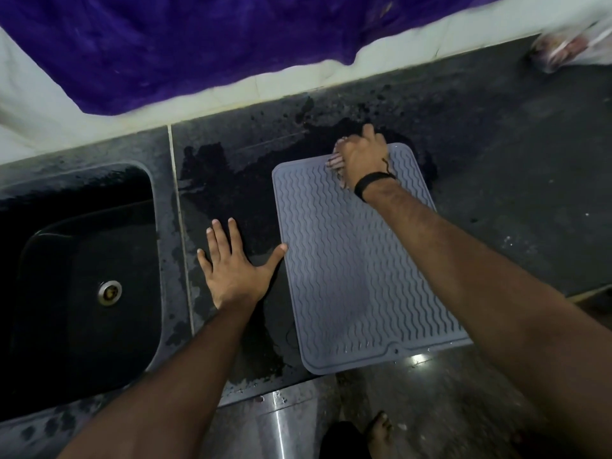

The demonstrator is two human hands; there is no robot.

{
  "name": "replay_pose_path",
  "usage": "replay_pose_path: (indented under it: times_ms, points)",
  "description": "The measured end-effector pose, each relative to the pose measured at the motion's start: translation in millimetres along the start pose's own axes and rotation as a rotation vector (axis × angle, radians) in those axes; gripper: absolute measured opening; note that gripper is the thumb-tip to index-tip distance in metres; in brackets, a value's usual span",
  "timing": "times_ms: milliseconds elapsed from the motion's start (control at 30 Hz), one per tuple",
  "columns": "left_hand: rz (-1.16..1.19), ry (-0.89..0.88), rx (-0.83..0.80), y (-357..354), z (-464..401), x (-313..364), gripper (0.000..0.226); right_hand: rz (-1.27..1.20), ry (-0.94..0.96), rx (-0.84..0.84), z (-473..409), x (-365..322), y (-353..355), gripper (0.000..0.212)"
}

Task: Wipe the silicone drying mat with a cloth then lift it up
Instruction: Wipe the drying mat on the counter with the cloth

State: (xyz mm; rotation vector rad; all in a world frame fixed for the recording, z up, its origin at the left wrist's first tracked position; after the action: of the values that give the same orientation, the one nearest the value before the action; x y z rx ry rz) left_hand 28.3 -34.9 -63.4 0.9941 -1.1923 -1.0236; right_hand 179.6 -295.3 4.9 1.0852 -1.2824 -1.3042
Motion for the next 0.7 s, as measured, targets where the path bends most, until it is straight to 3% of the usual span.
replay_pose_path:
  times_ms: [333, 467, 567, 700]
  points:
    - [0.003, 0.003, 0.009, 0.7, 0.1, 1.6, 0.127, -0.047, 0.095, 0.009, 33.6, -4.9, -8.0, 0.042]
    - [-0.004, 0.002, 0.01, 1.3, 0.8, 1.4, 0.126, -0.051, -0.095, -0.01, 15.7, 31.6, -7.0, 0.052]
    - [-0.003, 0.001, 0.007, 1.7, 1.3, 2.9, 0.125, -0.097, -0.228, 0.025, 9.0, 57.0, -10.2, 0.038]
    - [-0.009, 0.002, -0.002, 2.4, 1.9, 2.2, 0.124, -0.216, -0.223, 0.002, 13.6, 40.3, -13.7, 0.045]
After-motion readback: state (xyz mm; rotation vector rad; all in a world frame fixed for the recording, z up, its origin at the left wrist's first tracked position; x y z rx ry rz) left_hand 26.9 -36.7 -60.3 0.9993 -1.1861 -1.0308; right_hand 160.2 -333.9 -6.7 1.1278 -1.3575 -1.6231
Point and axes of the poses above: each hand's wrist, its own z-axis away from the middle knuckle, its own y-axis out of the back of the hand, x = y × z, the point moved 3 cm from there along -z, towards the middle knuckle, and after that the axes turned 10 degrees about -y, right-handed, at the moved point
